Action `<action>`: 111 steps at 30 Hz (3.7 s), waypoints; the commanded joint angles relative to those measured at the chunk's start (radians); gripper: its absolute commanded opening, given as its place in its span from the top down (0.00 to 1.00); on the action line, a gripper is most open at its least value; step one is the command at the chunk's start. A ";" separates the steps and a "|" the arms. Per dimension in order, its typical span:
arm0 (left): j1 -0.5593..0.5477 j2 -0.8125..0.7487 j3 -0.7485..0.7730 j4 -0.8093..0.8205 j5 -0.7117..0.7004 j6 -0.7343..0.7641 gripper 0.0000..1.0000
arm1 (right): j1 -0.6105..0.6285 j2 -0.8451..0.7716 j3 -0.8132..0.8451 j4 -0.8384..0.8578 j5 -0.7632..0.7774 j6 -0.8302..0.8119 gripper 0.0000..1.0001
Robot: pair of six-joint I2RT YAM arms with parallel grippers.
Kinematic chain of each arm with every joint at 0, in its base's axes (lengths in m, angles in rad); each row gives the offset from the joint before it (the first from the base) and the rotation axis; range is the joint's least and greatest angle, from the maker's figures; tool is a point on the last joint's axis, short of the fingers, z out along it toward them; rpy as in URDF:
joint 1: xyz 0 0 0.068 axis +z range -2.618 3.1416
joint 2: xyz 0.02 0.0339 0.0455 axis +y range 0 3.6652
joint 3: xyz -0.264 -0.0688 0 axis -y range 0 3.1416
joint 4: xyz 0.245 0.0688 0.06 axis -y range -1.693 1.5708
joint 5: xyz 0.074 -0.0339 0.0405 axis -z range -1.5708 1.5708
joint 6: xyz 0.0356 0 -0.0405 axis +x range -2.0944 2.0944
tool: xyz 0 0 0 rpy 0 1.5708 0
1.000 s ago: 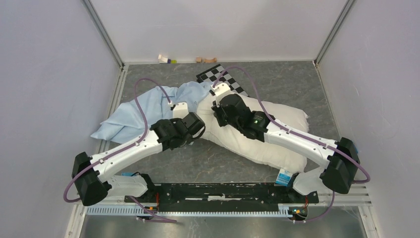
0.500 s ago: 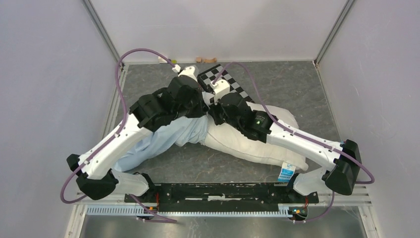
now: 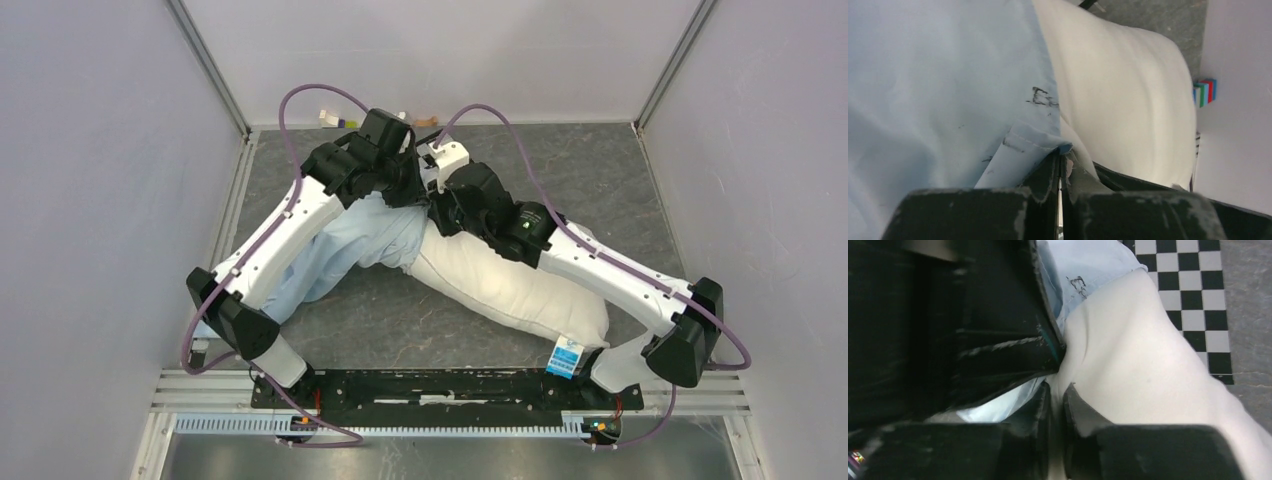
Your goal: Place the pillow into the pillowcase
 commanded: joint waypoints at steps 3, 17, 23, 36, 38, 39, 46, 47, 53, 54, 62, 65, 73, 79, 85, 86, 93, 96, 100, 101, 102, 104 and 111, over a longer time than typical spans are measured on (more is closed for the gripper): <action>0.059 -0.007 -0.247 0.269 -0.009 -0.119 0.98 | 0.040 -0.082 -0.039 0.183 -0.108 -0.053 0.45; 0.060 -0.081 -0.338 0.302 -0.012 -0.119 0.98 | 0.402 -0.297 -0.431 0.232 0.445 -0.375 0.02; 0.061 -0.086 -0.347 0.310 0.002 -0.110 0.98 | 0.512 -0.215 -0.528 0.227 0.660 -0.388 0.02; -0.013 -0.174 -0.190 0.235 0.003 0.017 0.98 | 0.395 -0.201 -0.209 0.200 0.719 -0.514 1.00; -0.054 -0.172 -0.110 0.182 -0.033 0.059 0.98 | 0.394 -0.162 0.007 0.058 0.595 -0.485 1.00; -0.077 -0.170 -0.069 0.158 -0.082 0.080 0.98 | 0.394 -0.147 0.087 0.000 0.530 -0.469 1.00; -0.169 -0.164 0.073 0.132 -0.136 0.069 0.98 | 0.251 -0.158 0.149 -0.059 0.347 -0.343 1.00; -0.180 -0.157 0.084 0.132 -0.139 0.062 0.98 | 0.200 -0.186 0.073 -0.023 0.286 -0.311 1.00; -0.229 -0.076 0.077 0.164 -0.106 0.028 0.98 | -0.103 -0.228 -0.289 0.213 -0.082 -0.154 1.00; -0.233 -0.063 0.062 0.175 -0.111 0.026 0.98 | -0.142 -0.226 -0.339 0.258 -0.123 -0.138 1.00; -0.232 -0.042 -0.023 0.190 -0.266 0.062 0.40 | -0.307 -0.161 -0.462 0.383 -0.217 -0.080 1.00; -0.232 -0.112 -0.083 0.175 -0.416 0.099 0.22 | -0.316 -0.136 -0.447 0.382 -0.215 -0.090 1.00; -0.221 -0.234 -0.427 0.178 -0.677 0.153 0.10 | -0.342 -0.128 -0.424 0.365 -0.224 -0.102 1.00; -0.214 -0.245 -0.610 0.320 -0.758 0.190 0.04 | -0.343 -0.143 -0.413 0.370 -0.273 -0.100 1.00; -0.180 -0.127 -0.600 0.323 -0.981 0.160 0.06 | -0.344 -0.148 -0.413 0.381 -0.285 -0.097 1.00; -0.159 -0.118 -0.594 0.329 -1.002 0.161 0.09 | -0.344 -0.149 -0.413 0.381 -0.286 -0.097 1.00; -0.146 -0.110 -0.480 0.316 -0.957 0.298 0.95 | -0.344 -0.153 -0.398 0.381 -0.290 -0.090 1.00; -0.298 -0.139 -0.313 0.241 -0.839 0.387 0.98 | -0.343 -0.127 -0.361 0.372 -0.298 -0.066 1.00; -0.429 -0.097 -0.001 0.143 -0.530 0.354 0.98 | -0.337 -0.075 -0.318 0.410 -0.321 0.017 1.00; -0.432 -0.083 0.041 0.137 -0.464 0.322 0.98 | -0.337 -0.061 -0.310 0.428 -0.329 0.044 1.00; -0.430 -0.072 0.073 0.139 -0.417 0.287 0.98 | -0.337 -0.046 -0.301 0.459 -0.333 0.063 1.00; -0.430 -0.054 0.097 0.147 -0.355 0.239 0.98 | -0.337 0.001 -0.253 0.456 -0.338 0.073 1.00; -0.219 -0.049 -0.139 0.146 -0.298 0.028 0.98 | -0.338 0.070 -0.197 0.464 -0.333 0.074 1.00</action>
